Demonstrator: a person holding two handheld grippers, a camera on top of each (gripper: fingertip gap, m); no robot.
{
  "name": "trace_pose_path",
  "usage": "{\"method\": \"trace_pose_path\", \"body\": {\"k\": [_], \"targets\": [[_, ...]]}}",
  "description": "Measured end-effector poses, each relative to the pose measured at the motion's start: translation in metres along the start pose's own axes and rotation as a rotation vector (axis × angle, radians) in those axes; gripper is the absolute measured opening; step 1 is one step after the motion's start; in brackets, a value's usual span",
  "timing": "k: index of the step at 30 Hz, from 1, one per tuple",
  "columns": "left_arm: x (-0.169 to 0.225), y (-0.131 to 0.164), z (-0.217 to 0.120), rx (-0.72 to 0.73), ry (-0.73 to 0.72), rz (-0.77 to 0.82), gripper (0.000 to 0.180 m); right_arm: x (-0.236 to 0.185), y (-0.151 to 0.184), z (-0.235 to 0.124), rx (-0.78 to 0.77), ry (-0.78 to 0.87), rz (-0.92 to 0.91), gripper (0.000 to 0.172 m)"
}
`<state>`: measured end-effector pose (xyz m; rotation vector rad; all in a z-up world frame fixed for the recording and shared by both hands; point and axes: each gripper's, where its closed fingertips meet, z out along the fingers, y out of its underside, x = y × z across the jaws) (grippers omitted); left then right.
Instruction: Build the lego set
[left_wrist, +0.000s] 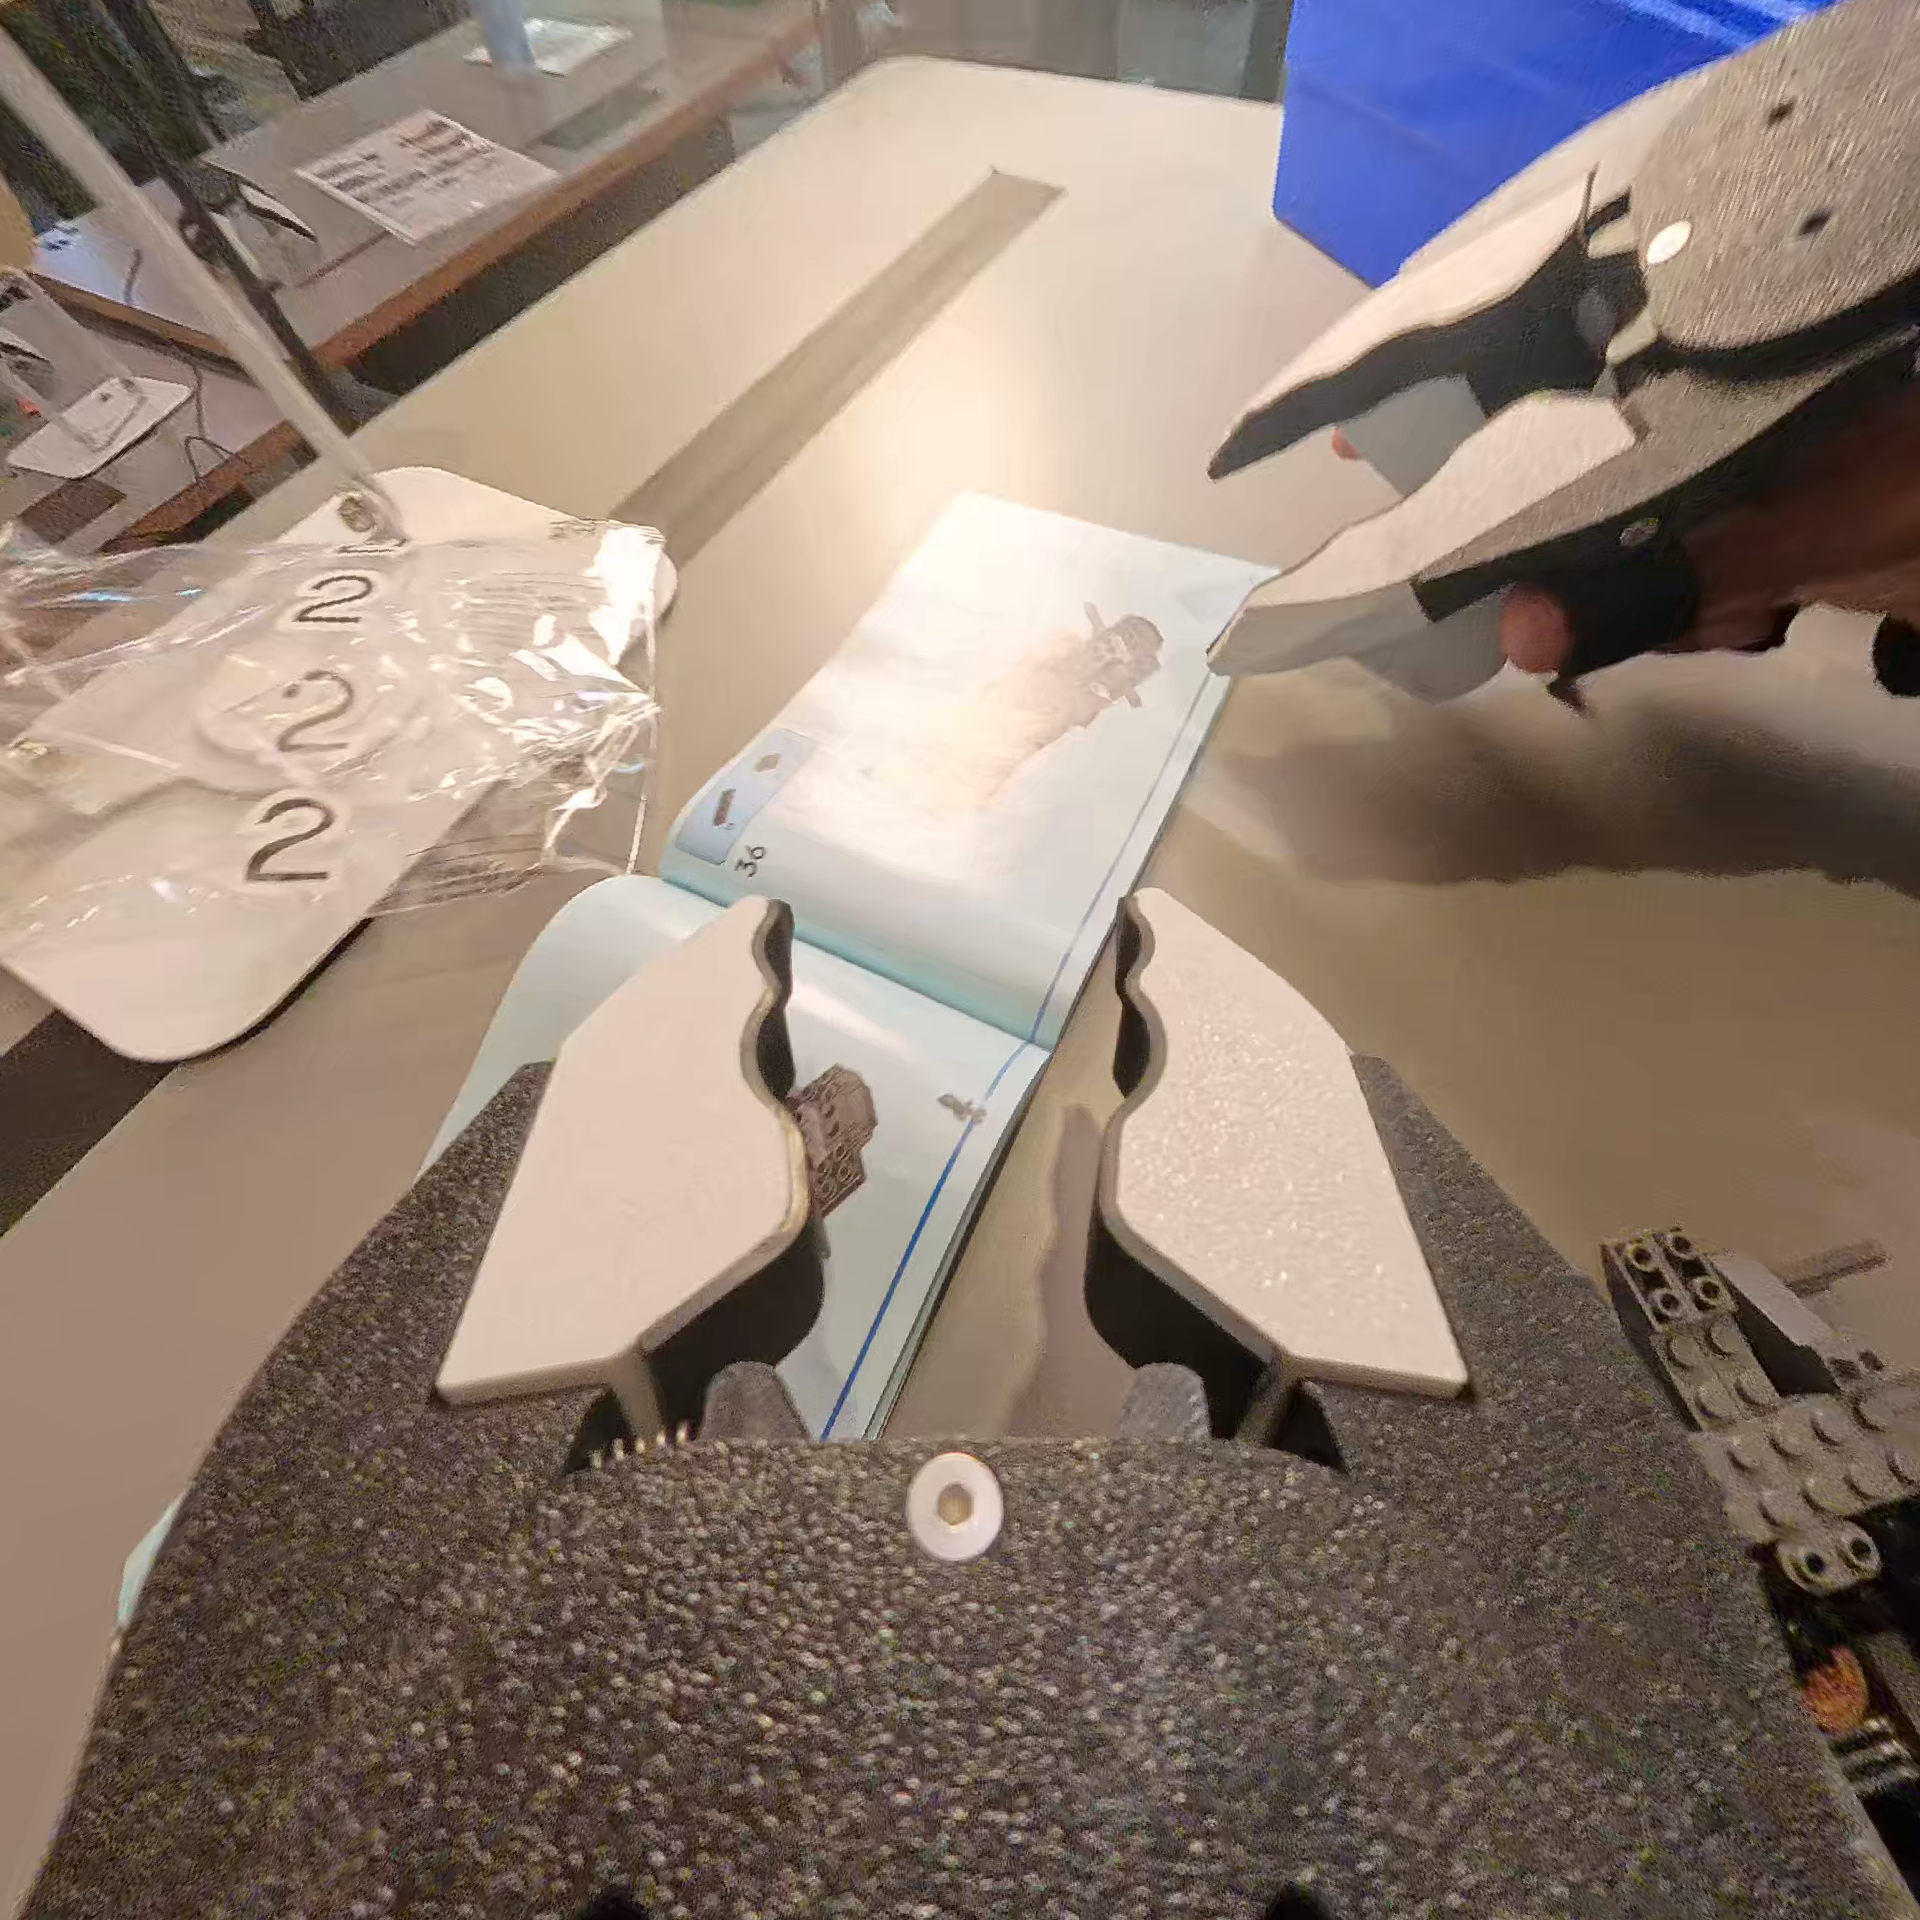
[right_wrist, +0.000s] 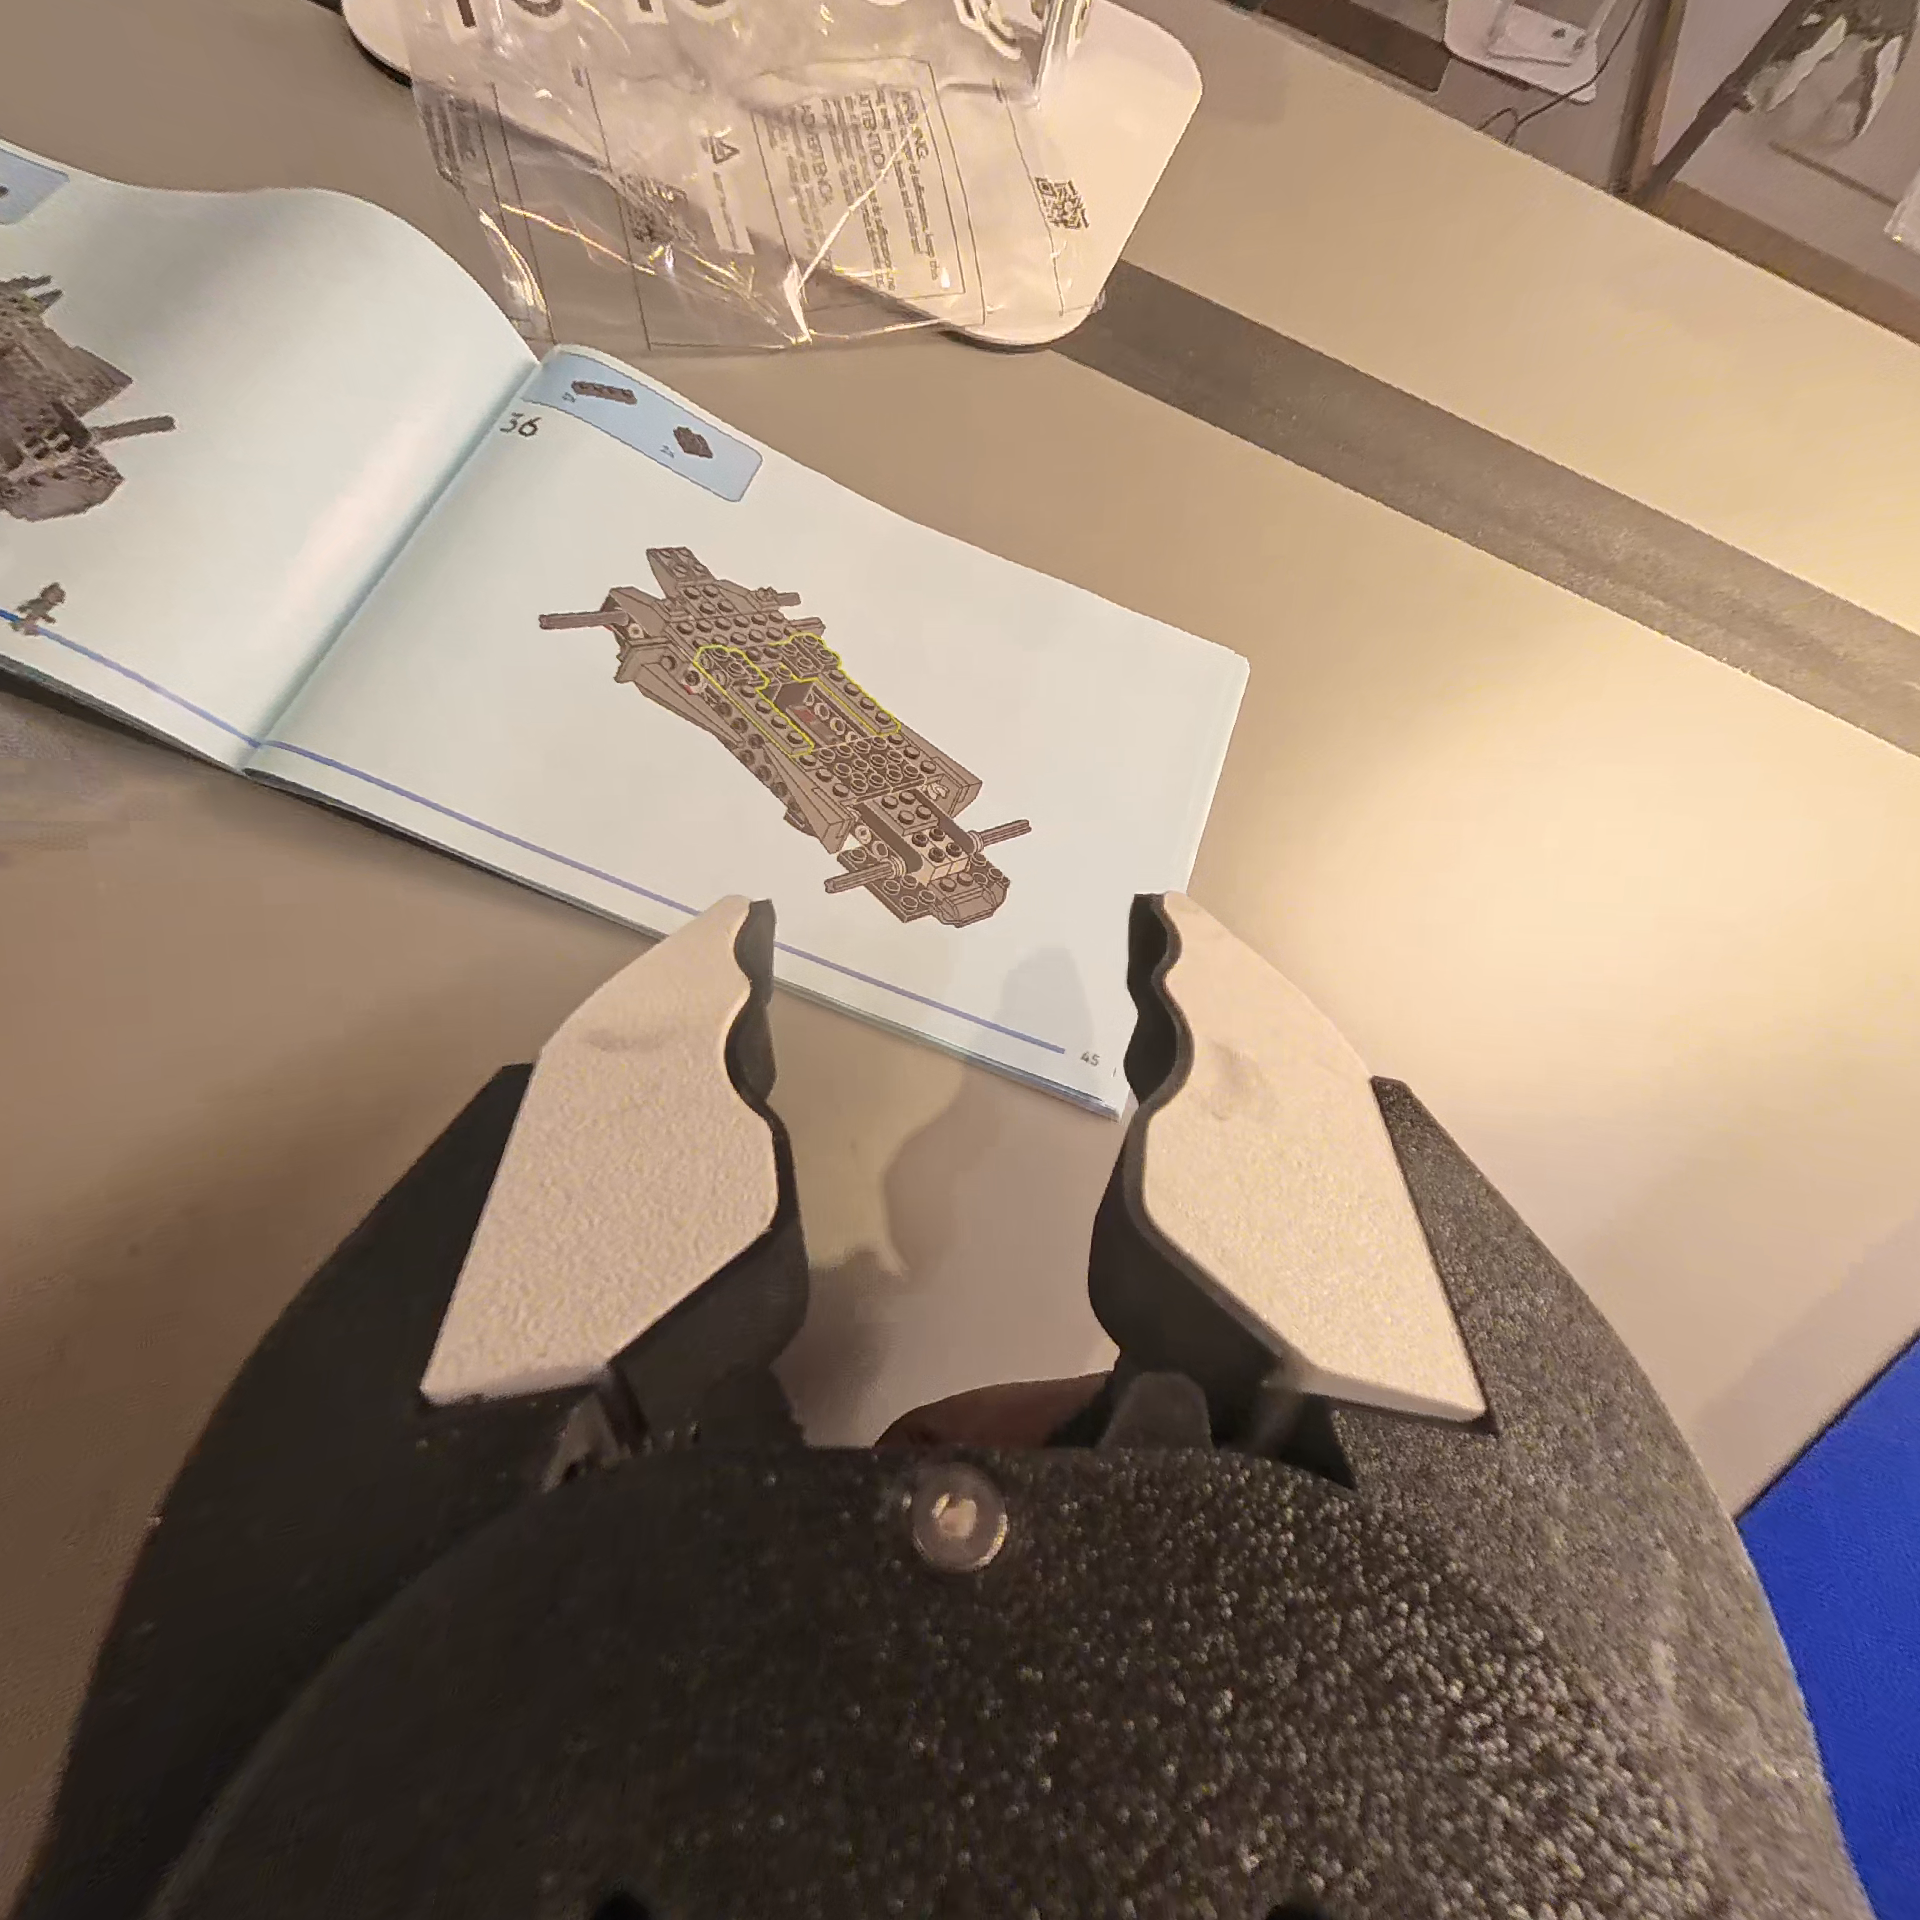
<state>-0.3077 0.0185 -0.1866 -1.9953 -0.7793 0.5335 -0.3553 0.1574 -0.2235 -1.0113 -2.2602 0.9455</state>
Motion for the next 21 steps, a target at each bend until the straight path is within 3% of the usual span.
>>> {"method": "trace_pose_path", "body": {"k": [7, 21], "targets": [[0.031, 0.006, 0.051, -0.235, 0.053, 0.216, 0.054, 0.009, 0.004, 0.000, -0.006, 0.013, 0.026, 0.066], [0.035, 0.025, 0.068, -0.350, 0.094, 0.184, 0.044, 0.014, 0.007, -0.002, -0.018, 0.020, 0.029, 0.066]]}}
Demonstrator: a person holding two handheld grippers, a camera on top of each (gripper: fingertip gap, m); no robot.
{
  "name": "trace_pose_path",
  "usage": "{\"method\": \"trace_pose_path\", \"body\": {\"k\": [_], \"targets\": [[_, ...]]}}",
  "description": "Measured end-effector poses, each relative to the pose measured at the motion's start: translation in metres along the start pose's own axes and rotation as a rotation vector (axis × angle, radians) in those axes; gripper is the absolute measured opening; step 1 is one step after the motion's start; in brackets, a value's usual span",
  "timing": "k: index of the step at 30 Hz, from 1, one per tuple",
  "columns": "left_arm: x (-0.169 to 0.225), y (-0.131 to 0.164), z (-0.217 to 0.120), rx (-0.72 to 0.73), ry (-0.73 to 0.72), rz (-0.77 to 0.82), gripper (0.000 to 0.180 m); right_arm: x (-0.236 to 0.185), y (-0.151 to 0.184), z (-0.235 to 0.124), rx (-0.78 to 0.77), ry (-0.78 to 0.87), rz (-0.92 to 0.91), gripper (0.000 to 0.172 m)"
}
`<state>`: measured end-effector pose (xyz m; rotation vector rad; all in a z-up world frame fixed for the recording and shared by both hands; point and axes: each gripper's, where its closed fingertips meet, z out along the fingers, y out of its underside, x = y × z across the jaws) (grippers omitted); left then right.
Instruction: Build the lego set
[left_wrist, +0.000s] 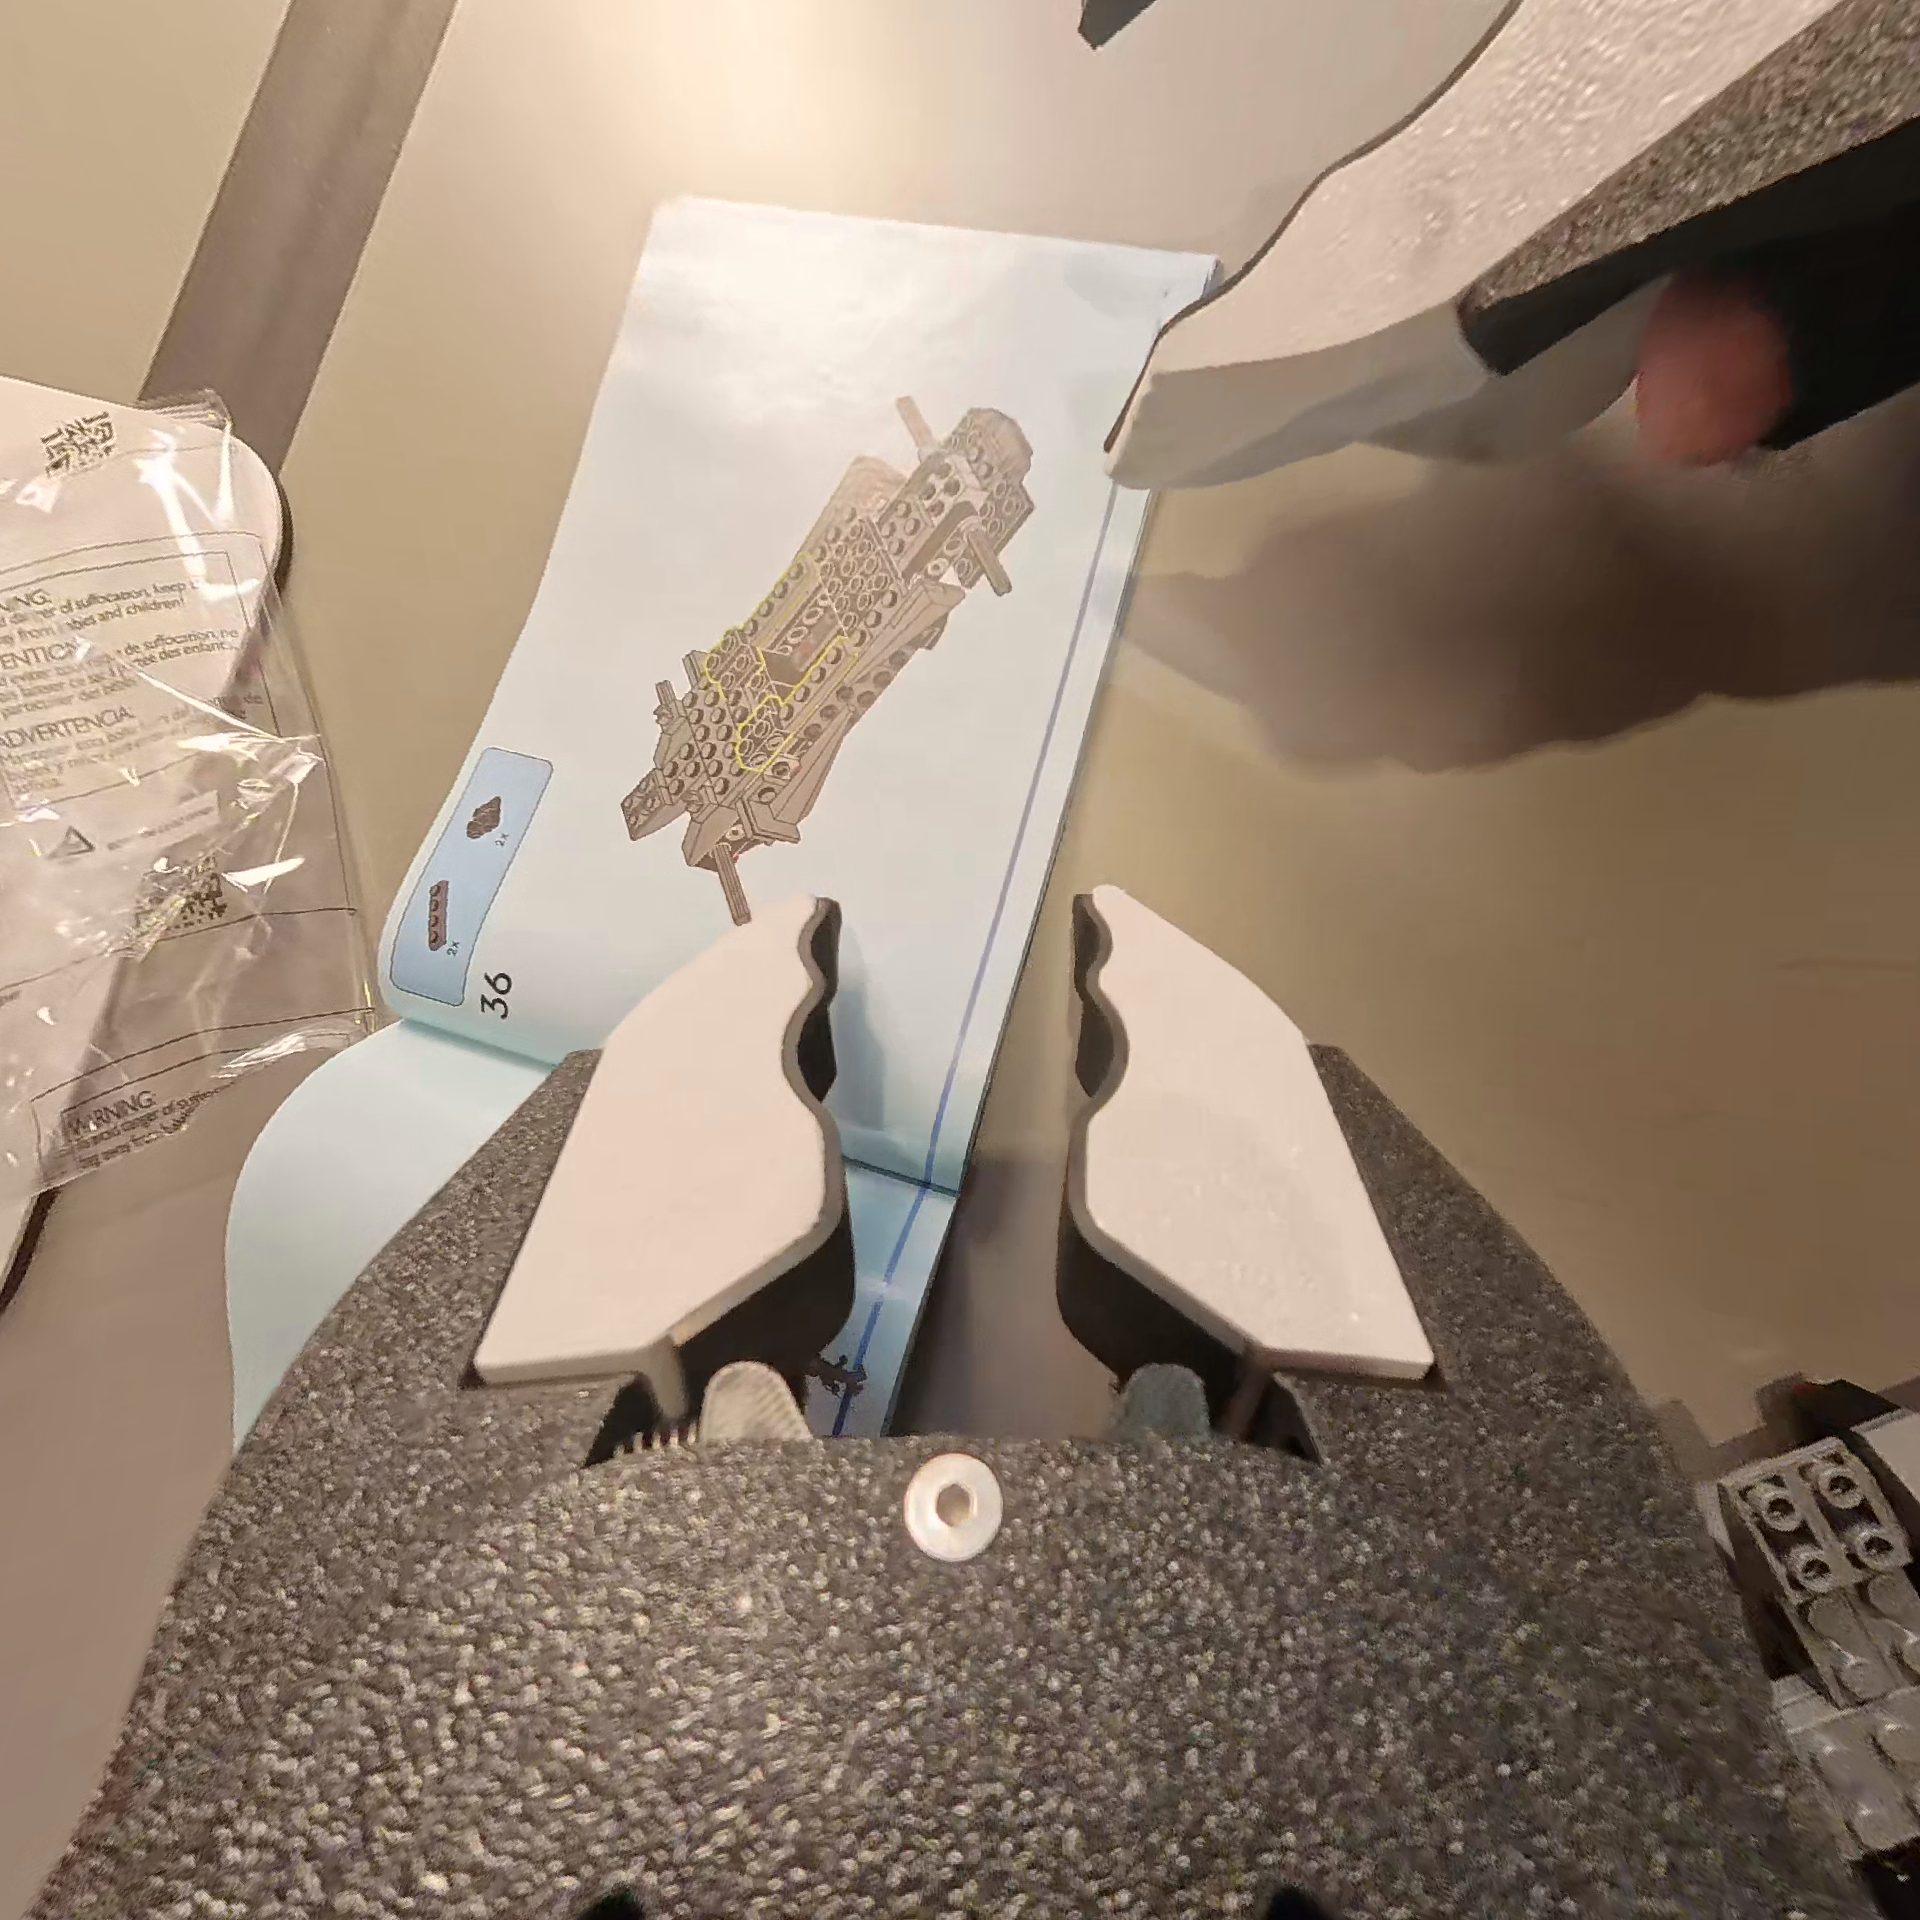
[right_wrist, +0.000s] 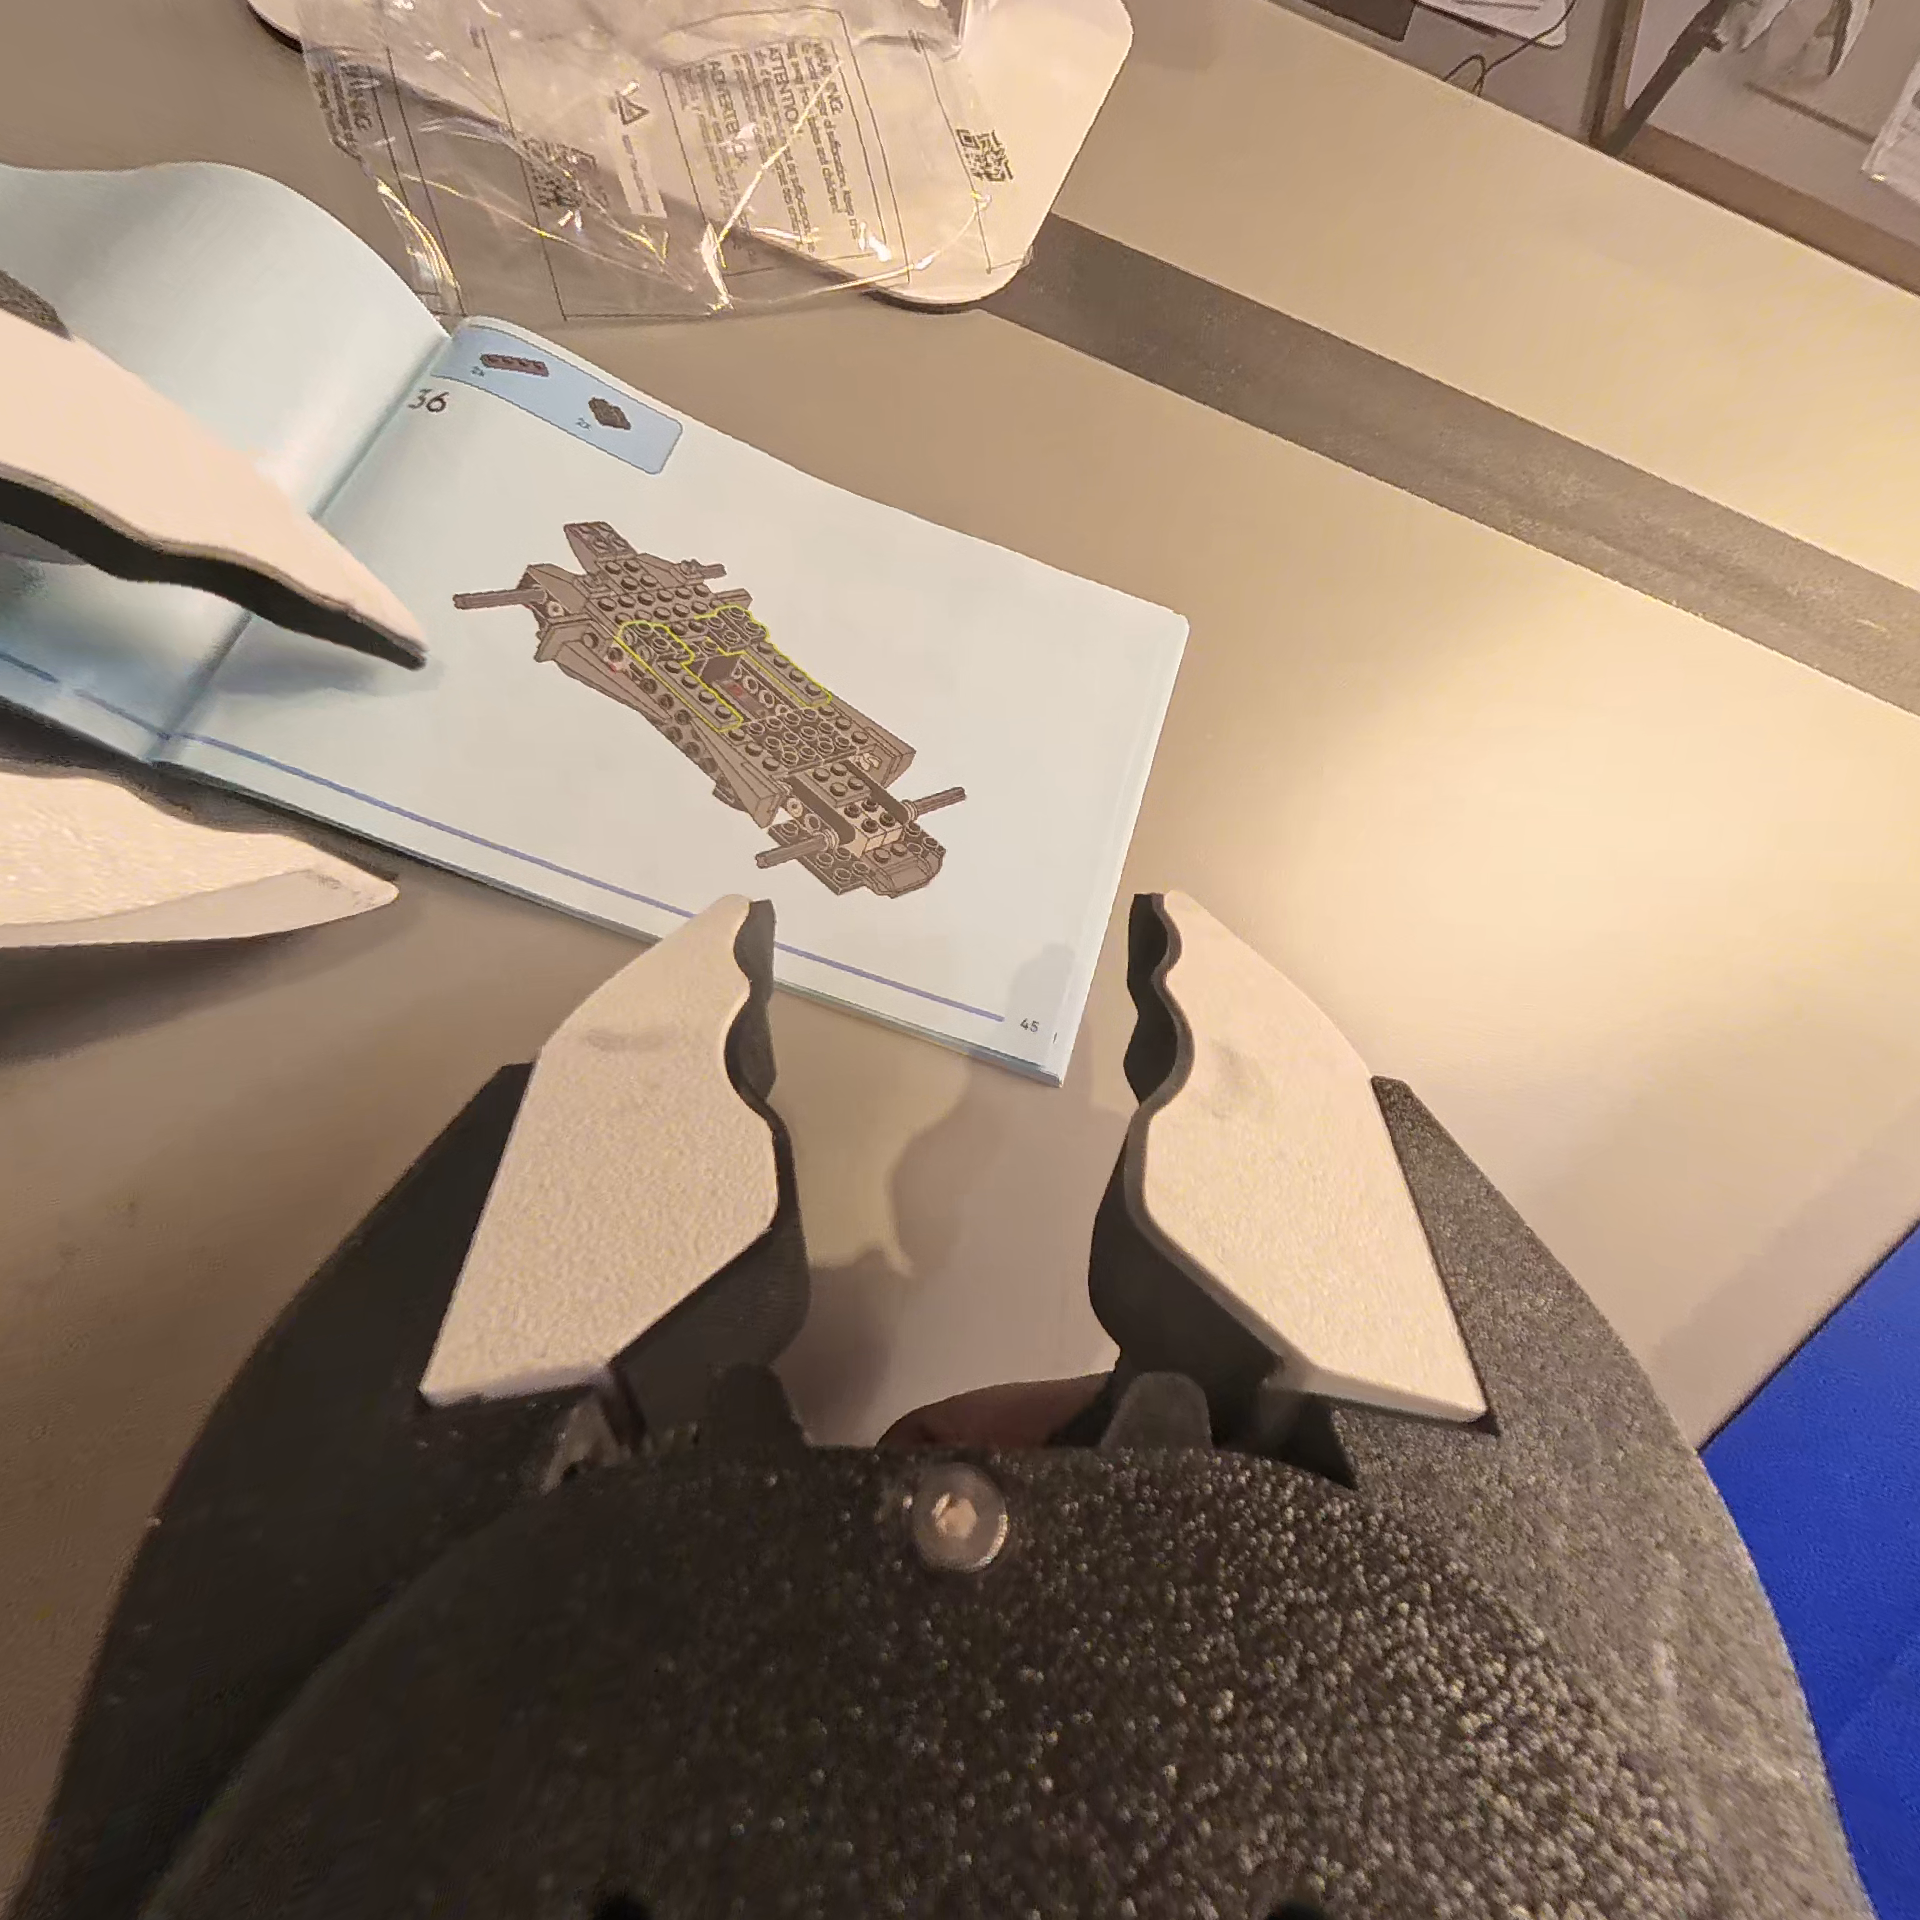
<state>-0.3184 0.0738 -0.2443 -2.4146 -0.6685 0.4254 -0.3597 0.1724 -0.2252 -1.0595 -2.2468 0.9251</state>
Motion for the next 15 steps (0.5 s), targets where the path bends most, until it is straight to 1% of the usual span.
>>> {"method": "trace_pose_path", "body": {"k": [6, 11, 15], "targets": [[0.0014, 0.0066, 0.0008, -0.031, 0.000, 0.023, 0.038, -0.0015, 0.0018, 0.0018, -0.006, -0.005, -0.001, 0.066], [0.0011, 0.0082, -0.0023, -0.029, 0.006, 0.017, 0.024, -0.0024, 0.0021, 0.0021, -0.008, -0.007, -0.004, 0.066], [-0.0004, 0.0101, -0.0047, -0.024, 0.016, 0.001, 0.018, -0.0029, 0.0021, 0.0019, -0.008, -0.008, -0.008, 0.066]]}}
